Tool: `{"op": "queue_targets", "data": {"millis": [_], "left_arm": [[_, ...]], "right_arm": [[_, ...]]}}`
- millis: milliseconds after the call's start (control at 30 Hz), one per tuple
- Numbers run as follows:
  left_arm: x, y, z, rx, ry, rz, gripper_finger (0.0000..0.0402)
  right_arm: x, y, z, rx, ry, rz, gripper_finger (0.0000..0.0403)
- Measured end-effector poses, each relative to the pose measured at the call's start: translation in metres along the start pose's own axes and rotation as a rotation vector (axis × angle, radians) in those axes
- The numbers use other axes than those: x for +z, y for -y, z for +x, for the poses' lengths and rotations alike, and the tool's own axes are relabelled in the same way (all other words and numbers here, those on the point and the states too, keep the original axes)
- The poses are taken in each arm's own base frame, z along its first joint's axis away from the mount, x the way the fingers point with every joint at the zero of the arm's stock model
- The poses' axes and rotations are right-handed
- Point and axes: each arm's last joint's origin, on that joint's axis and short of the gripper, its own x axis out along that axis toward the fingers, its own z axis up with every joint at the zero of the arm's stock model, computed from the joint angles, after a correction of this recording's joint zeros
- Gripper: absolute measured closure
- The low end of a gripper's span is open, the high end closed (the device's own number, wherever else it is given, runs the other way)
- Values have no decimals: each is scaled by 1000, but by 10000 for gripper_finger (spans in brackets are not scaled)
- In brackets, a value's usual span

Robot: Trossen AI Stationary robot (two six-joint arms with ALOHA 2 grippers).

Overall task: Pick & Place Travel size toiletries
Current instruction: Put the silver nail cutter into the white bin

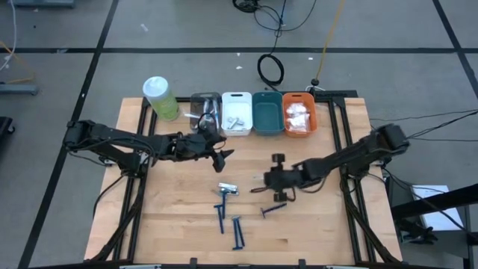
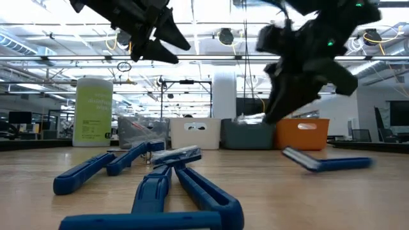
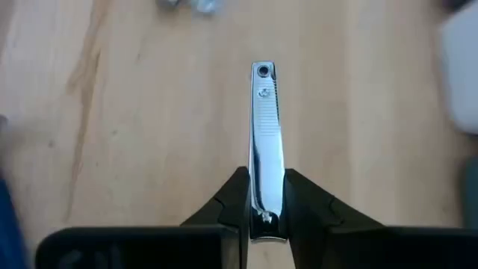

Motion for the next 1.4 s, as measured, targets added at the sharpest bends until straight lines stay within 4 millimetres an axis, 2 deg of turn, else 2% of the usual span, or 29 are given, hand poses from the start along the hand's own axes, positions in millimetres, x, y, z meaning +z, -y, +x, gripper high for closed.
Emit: {"op": "queue_targets", "data": {"millis": [100,167,433,533,633,733,867,1000,1233,1400], "left_arm": [[-3,3,3,-3,-9,-8,121],[-7,6,5,-24,15,10,121],[-37,27,41,-127,193,78,121],[-43,38,57,-247,296,91,121],[-49,44,72,-370,389,107,121],[-49,47,82,-411,473,127,121],[-53,54,98,-397,463,190,121],[-48,65,107,-413,469,155,121],[-30,85,104,-450,537,162,121],[-29,90,105,-455,523,170,121]], "right_arm": [[-23,12,-3,-36,80,72,358],[-33,19,-5,-52,210,121,358],[-69,30,-17,4,661,274,358],[-80,30,-21,13,769,307,358],[-83,30,-27,25,886,341,358],[-81,28,-33,64,959,339,358],[-75,24,-39,83,1016,328,358],[-69,20,-42,109,1038,292,358],[-67,19,-41,124,1039,269,358],[-67,19,-41,121,1038,267,358]]}}
